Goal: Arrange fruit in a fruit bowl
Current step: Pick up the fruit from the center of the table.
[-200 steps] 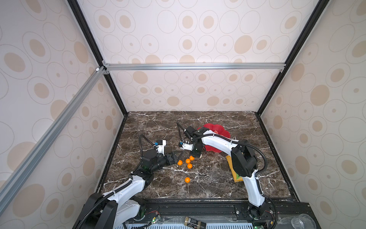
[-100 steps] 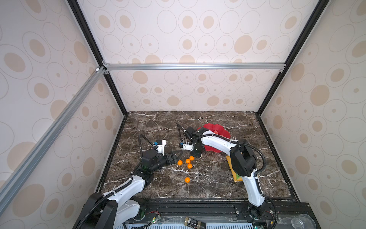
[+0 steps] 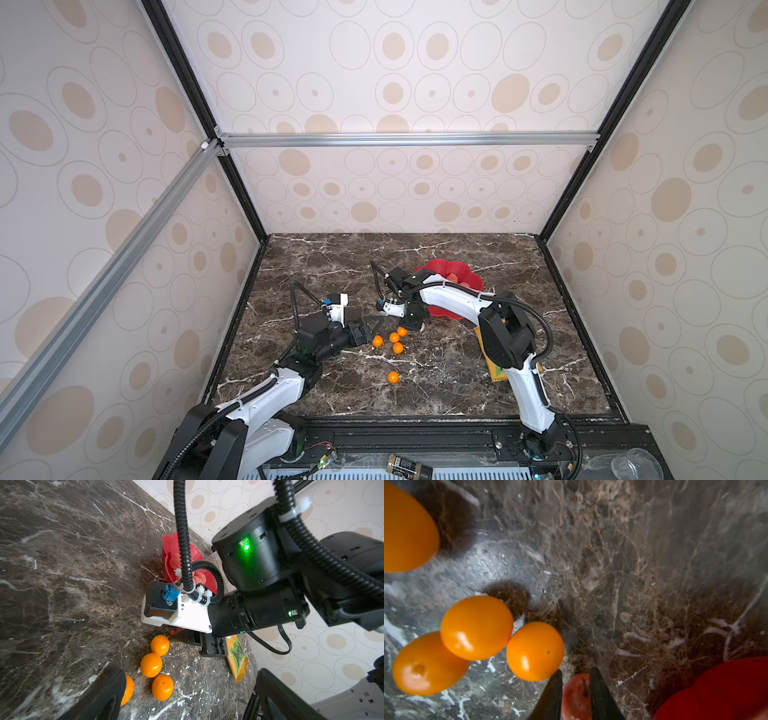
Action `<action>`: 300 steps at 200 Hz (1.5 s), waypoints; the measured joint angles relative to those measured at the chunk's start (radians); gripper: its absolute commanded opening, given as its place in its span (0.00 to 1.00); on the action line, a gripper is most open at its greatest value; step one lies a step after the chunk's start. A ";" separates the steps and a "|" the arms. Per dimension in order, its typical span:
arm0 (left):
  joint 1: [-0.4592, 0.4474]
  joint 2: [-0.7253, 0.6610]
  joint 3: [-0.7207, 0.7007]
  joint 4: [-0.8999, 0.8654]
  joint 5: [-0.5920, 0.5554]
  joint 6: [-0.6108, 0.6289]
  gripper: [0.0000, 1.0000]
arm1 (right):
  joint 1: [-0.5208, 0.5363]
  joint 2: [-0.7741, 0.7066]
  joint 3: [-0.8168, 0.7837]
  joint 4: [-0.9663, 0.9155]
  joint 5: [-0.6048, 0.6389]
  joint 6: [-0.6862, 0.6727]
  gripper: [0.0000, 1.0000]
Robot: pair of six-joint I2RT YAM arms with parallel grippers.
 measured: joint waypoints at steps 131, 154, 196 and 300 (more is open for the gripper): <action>0.001 0.000 0.000 0.000 0.001 0.000 0.99 | 0.000 0.018 0.006 0.006 0.026 0.001 0.12; 0.001 0.000 0.000 0.000 0.001 0.000 0.99 | 0.000 0.018 0.006 0.006 0.029 0.001 0.11; 0.002 0.000 0.000 0.000 0.001 0.000 0.99 | 0.000 0.018 0.006 0.006 0.031 0.001 0.09; 0.004 0.000 0.000 0.000 0.003 0.000 0.99 | 0.000 0.018 0.006 0.006 0.034 0.001 0.01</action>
